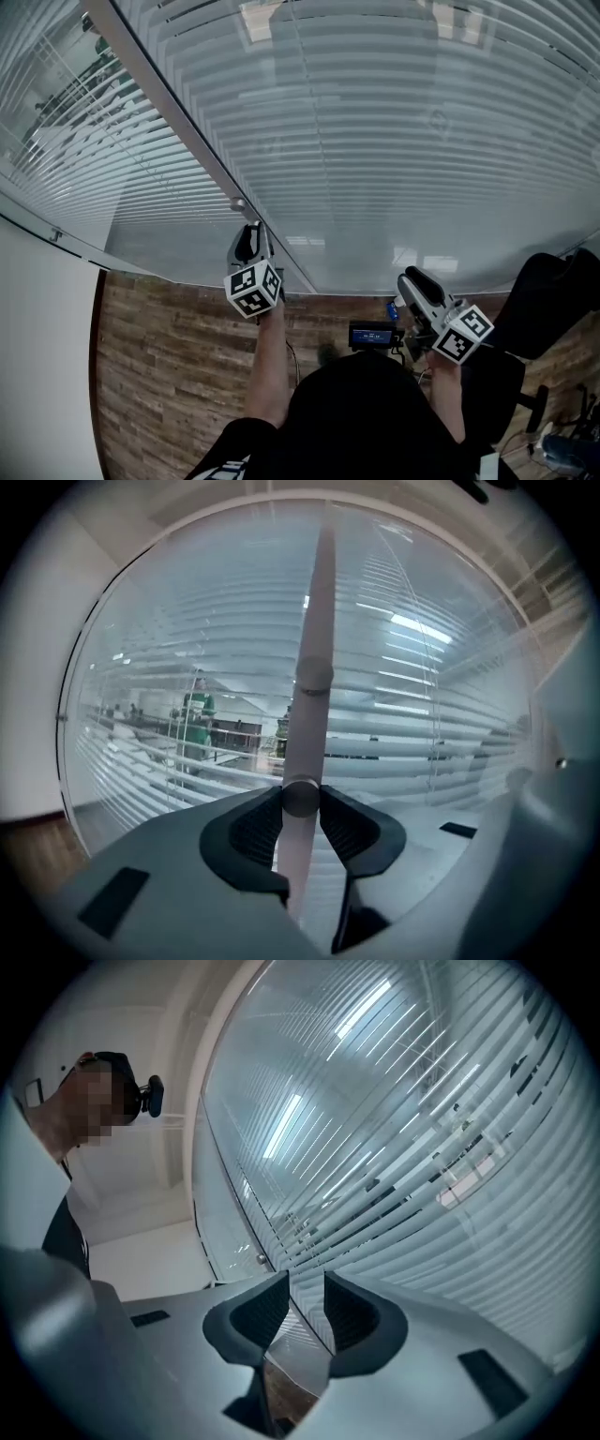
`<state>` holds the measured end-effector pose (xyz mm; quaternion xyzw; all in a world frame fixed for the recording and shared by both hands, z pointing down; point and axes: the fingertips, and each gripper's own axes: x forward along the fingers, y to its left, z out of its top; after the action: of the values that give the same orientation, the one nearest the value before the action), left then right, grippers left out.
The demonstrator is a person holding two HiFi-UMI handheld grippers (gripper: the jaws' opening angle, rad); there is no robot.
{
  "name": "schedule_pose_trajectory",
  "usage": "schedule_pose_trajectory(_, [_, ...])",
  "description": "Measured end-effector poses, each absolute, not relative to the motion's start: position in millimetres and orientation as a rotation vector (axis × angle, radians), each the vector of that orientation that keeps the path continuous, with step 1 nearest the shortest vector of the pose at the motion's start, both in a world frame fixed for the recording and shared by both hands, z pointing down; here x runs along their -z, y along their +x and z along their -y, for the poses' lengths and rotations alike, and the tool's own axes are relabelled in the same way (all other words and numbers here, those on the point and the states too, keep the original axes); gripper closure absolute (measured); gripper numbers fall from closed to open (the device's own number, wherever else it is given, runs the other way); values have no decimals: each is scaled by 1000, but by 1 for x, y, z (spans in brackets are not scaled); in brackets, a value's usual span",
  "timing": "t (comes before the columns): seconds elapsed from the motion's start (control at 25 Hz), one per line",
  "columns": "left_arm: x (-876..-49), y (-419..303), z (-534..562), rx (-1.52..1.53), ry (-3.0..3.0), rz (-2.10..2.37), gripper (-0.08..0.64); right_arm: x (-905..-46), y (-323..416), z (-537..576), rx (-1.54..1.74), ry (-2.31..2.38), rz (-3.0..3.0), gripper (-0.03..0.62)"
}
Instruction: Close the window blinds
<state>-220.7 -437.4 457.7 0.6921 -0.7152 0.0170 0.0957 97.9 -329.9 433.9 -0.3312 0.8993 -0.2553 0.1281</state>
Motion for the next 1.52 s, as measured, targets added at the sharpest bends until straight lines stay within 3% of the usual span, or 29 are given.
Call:
schedule_pose_trajectory(0.2, [-465, -216, 439, -802, 2088, 2419, 423, -438, 98, 328, 747, -962, -2615, 491])
schedule_pose_trajectory(0.32, [-461, -218, 445, -1074, 2054, 2495, 422, -436, 91, 335, 748, -950, -2621, 491])
schedule_pose_trajectory(0.44, [-463, -221, 447, -1019, 2075, 2473, 422, -434, 87, 339, 752, -937, -2627, 491])
schedule_pose_trajectory(0.6, [-464, -219, 445, -520, 2115, 2304, 417, -430, 89, 337, 750, -935, -2626, 491])
schedule_pose_trajectory(0.72, [-466, -217, 439, -180, 2072, 2174, 367, -430, 92, 336, 747, -944, -2621, 491])
schedule_pose_trajectory(0.92, [-466, -219, 437, 64, 2037, 2071, 367, -441, 95, 330, 747, -947, -2617, 489])
schedule_pose_trajectory(1.12, [-460, -220, 439, -66, 2032, 2145, 420, -435, 98, 331, 744, -958, -2615, 491])
schedule_pose_trajectory(1.4, [-463, -220, 445, -802, 2087, 2403, 422, -432, 96, 336, 747, -960, -2621, 489])
schedule_pose_trajectory(1.52, [-462, -217, 444, -949, 2089, 2442, 422, -432, 96, 335, 744, -949, -2623, 489])
